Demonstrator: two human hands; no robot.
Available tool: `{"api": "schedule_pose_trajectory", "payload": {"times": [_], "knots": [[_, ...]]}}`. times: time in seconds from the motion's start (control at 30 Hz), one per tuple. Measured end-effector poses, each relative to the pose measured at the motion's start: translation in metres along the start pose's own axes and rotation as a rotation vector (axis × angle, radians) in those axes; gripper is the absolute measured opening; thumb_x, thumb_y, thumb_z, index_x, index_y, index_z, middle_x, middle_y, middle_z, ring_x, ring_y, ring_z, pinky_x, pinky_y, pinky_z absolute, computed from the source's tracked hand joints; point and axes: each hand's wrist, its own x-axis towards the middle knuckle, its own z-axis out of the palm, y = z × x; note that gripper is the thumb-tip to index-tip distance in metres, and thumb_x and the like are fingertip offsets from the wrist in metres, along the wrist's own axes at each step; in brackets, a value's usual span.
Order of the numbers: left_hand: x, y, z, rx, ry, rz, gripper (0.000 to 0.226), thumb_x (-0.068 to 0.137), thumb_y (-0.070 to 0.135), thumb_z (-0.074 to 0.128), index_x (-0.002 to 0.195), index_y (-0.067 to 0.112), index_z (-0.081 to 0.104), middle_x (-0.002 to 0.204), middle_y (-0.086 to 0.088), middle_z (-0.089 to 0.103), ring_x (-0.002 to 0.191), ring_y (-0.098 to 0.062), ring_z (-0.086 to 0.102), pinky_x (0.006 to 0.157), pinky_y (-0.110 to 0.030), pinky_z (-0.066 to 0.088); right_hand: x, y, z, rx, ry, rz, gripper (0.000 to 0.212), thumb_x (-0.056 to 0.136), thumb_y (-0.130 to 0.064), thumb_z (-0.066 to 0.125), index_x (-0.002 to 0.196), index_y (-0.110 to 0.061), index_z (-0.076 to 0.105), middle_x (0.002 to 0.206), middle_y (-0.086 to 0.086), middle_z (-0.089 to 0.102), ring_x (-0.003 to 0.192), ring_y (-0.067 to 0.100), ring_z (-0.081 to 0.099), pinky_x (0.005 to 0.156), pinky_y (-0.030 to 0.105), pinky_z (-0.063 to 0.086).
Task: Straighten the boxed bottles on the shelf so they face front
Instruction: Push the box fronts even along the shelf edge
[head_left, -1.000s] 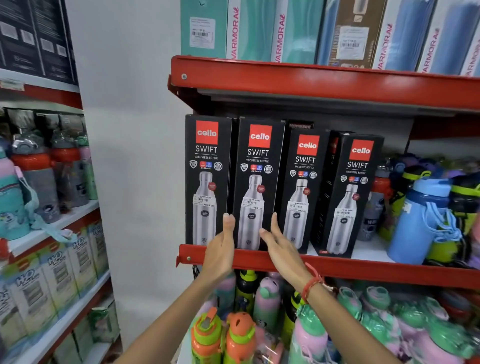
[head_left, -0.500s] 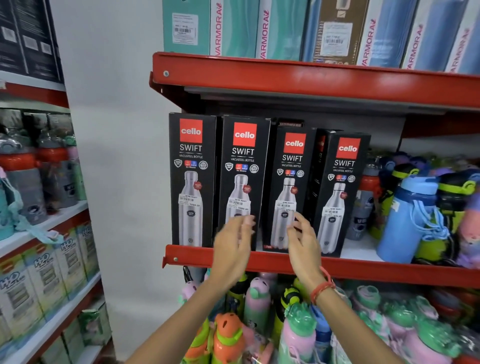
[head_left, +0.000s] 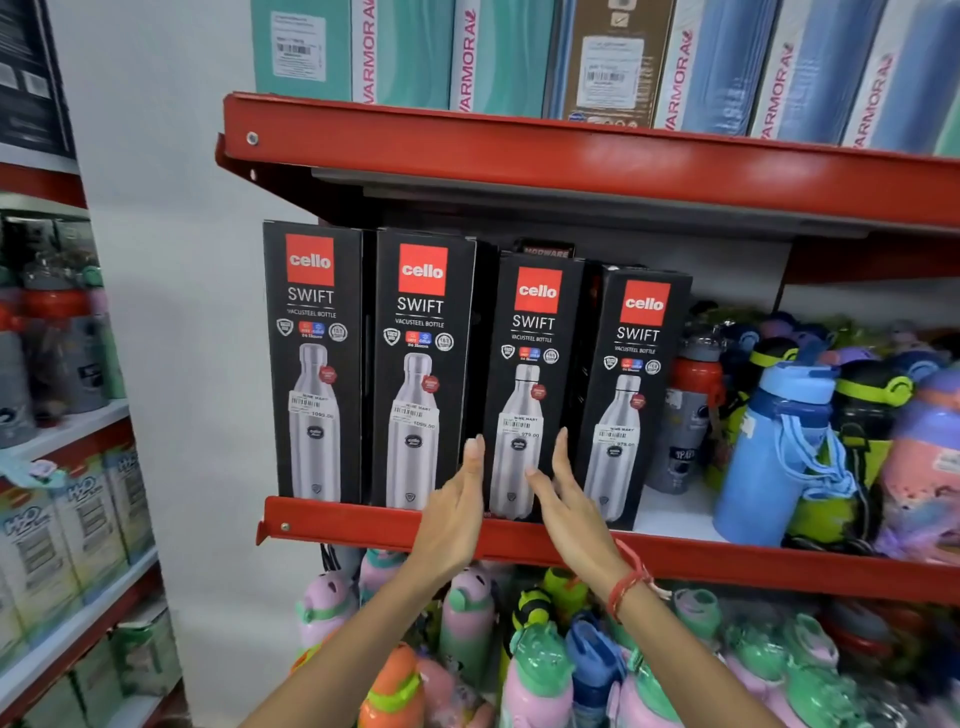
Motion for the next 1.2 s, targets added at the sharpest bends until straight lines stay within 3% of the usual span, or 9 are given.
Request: {"api": "schedule_pose_trajectory", "payload": {"times": [0.27, 0.37, 0.43, 0.53, 0.63, 0.73, 0.8, 1.0, 1.2], "knots": [[-0.015, -0.002, -0.010, 0.025, -0.029, 0.001, 0.089, 0.072, 0.085, 0.000, 0.146, 0.043, 0.024, 0.148, -0.004, 0.045, 0.134, -0.021, 0.044, 0.117, -0.041, 0.024, -0.011, 0.008, -0.004, -0.010, -0.041, -0.061, 0.065, 0.098, -0.050, 0.031, 0.145, -0.048, -0.014, 0.129, 0.031, 0.052, 0.116, 0.046, 0.051, 0.095, 0.055, 0.042], [-0.020, 0.007, -0.008, 0.132, 0.017, 0.049, 0.081, 0.086, 0.073, 0.007, 0.140, 0.026, 0.045, 0.096, -0.001, 0.066, 0.087, -0.008, 0.058, 0.087, -0.030, 0.039, -0.010, 0.009, -0.006, 0.019, -0.047, -0.062, 0.065, 0.098, -0.048, 0.034, 0.147, -0.046, -0.009, 0.133, 0.028, 0.051, 0.119, 0.042, 0.052, 0.097, 0.051, 0.043], [-0.025, 0.012, 0.001, 0.223, 0.242, 0.215, 0.063, 0.097, 0.058, 0.018, 0.107, 0.018, 0.065, 0.079, 0.001, 0.063, 0.075, -0.008, 0.057, 0.074, -0.033, 0.042, -0.010, 0.014, -0.010, 0.071, 0.019, -0.082, 0.061, 0.098, -0.043, 0.039, 0.150, -0.038, 0.010, 0.135, 0.015, 0.057, 0.118, 0.030, 0.058, 0.097, 0.041, 0.045], [-0.029, 0.025, 0.022, 0.151, 0.364, 0.399, 0.042, 0.099, 0.039, 0.030, 0.113, 0.017, 0.064, 0.106, 0.001, 0.065, 0.101, -0.010, 0.059, 0.092, -0.033, 0.046, -0.007, 0.026, -0.022, 0.108, 0.353, -0.109, 0.046, 0.094, -0.038, 0.043, 0.139, -0.026, 0.047, 0.107, 0.007, 0.070, 0.072, 0.016, 0.059, 0.071, 0.032, 0.047], [-0.030, 0.042, 0.051, 0.064, -0.014, 0.283, 0.051, 0.101, 0.045, 0.026, 0.139, 0.019, 0.046, 0.139, 0.002, 0.053, 0.128, -0.008, 0.047, 0.112, -0.030, 0.033, -0.001, 0.039, -0.041, 0.146, 0.529, -0.073, 0.045, 0.095, -0.029, 0.047, 0.139, -0.018, 0.044, 0.126, 0.010, 0.054, 0.103, 0.019, 0.055, 0.089, 0.032, 0.043], [-0.022, 0.046, 0.078, 0.022, -0.256, 0.050, 0.075, 0.092, 0.065, 0.014, 0.153, 0.024, -0.001, 0.162, 0.005, 0.006, 0.148, -0.013, 0.006, 0.120, -0.035, 0.005, 0.002, 0.043, -0.057, 0.263, 0.320, -0.022, 0.062, 0.099, -0.030, 0.041, 0.152, -0.027, 0.010, 0.157, 0.004, 0.020, 0.142, 0.021, 0.024, 0.112, 0.037, 0.022], [-0.015, 0.047, 0.087, 0.020, -0.277, -0.011, 0.079, 0.088, 0.070, 0.010, 0.151, 0.028, -0.012, 0.162, 0.002, 0.002, 0.149, -0.019, 0.001, 0.121, -0.042, 0.003, 0.004, 0.043, -0.062, 0.312, 0.181, 0.004, 0.065, 0.101, -0.036, 0.034, 0.150, -0.033, -0.007, 0.159, -0.005, 0.009, 0.146, 0.020, 0.015, 0.114, 0.037, 0.016], [-0.014, 0.051, 0.082, 0.033, -0.253, -0.047, 0.079, 0.085, 0.074, 0.005, 0.152, 0.032, 0.010, 0.158, 0.000, 0.024, 0.146, -0.024, 0.022, 0.118, -0.040, 0.014, 0.001, 0.055, -0.069, 0.182, 0.064, -0.002, 0.061, 0.096, -0.055, 0.027, 0.143, -0.053, -0.012, 0.151, -0.021, 0.015, 0.144, 0.022, 0.023, 0.113, 0.039, 0.023], [-0.033, 0.052, 0.068, 0.068, -0.297, -0.005, 0.075, 0.088, 0.070, 0.005, 0.151, 0.030, 0.014, 0.159, 0.002, 0.020, 0.147, -0.021, 0.019, 0.118, -0.040, 0.010, -0.021, 0.064, -0.074, 0.161, 0.026, -0.053, 0.061, 0.092, -0.060, 0.030, 0.137, -0.059, -0.012, 0.140, -0.027, 0.010, 0.144, 0.019, 0.019, 0.115, 0.040, 0.021]]}}
